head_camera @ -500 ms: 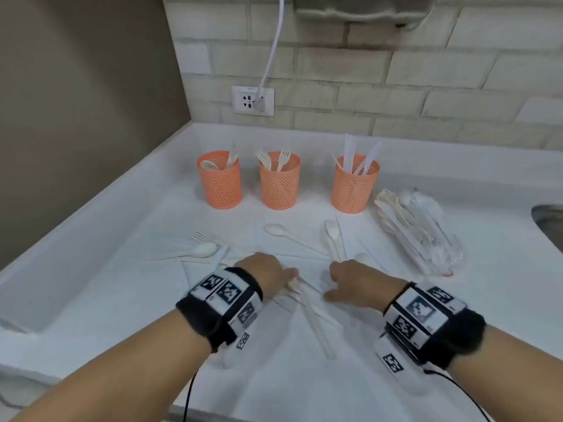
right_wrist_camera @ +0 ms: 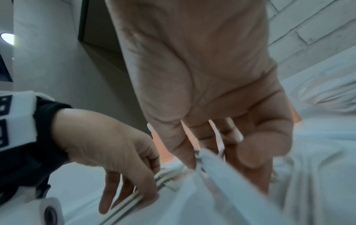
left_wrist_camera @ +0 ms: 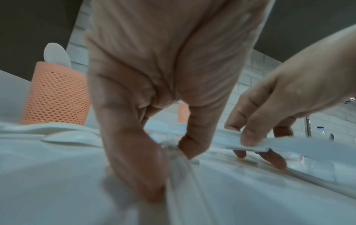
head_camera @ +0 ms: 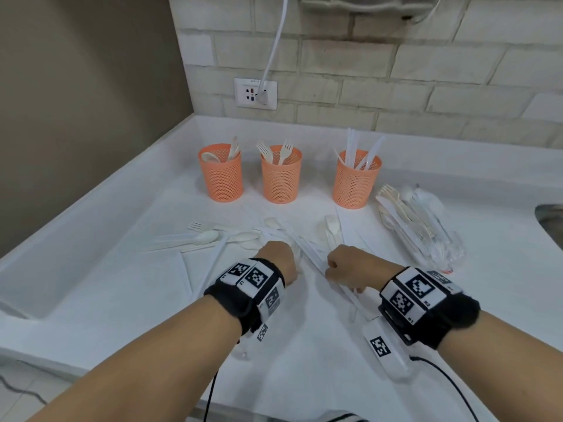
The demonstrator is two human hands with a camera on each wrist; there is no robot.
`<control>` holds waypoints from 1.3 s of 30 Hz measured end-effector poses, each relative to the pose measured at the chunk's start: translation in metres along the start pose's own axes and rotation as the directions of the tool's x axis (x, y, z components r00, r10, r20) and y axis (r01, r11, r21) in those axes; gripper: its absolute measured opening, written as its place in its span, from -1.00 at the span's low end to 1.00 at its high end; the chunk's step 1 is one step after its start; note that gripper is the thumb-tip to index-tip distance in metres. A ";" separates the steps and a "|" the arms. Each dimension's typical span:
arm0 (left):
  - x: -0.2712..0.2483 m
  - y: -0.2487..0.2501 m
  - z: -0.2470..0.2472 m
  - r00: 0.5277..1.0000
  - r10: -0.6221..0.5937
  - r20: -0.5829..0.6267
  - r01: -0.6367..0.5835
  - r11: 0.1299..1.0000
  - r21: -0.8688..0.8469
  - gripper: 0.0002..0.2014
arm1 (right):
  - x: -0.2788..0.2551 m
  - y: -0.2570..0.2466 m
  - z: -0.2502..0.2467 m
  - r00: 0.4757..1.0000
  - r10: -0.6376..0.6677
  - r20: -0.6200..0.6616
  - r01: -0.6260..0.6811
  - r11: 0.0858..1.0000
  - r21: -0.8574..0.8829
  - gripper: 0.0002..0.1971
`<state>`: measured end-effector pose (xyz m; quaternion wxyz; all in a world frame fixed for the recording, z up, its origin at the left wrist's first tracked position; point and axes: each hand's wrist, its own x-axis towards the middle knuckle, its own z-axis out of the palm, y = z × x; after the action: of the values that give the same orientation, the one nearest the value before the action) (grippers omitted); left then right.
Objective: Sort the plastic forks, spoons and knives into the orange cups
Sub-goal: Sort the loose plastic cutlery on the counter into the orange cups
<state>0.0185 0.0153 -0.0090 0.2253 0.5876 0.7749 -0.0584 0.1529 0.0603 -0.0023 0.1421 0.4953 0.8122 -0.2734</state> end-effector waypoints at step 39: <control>0.008 -0.046 -0.034 0.979 0.189 0.076 0.090 -0.065 -0.994 -0.45 | 0.000 -0.044 -0.011 0.641 -0.334 -0.691 0.432 0.901 -0.035 -0.83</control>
<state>-0.0362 0.0202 0.0101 0.6571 0.2567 0.5240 0.4773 0.1145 0.0504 0.0200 -0.2607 0.3850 0.8726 -0.1499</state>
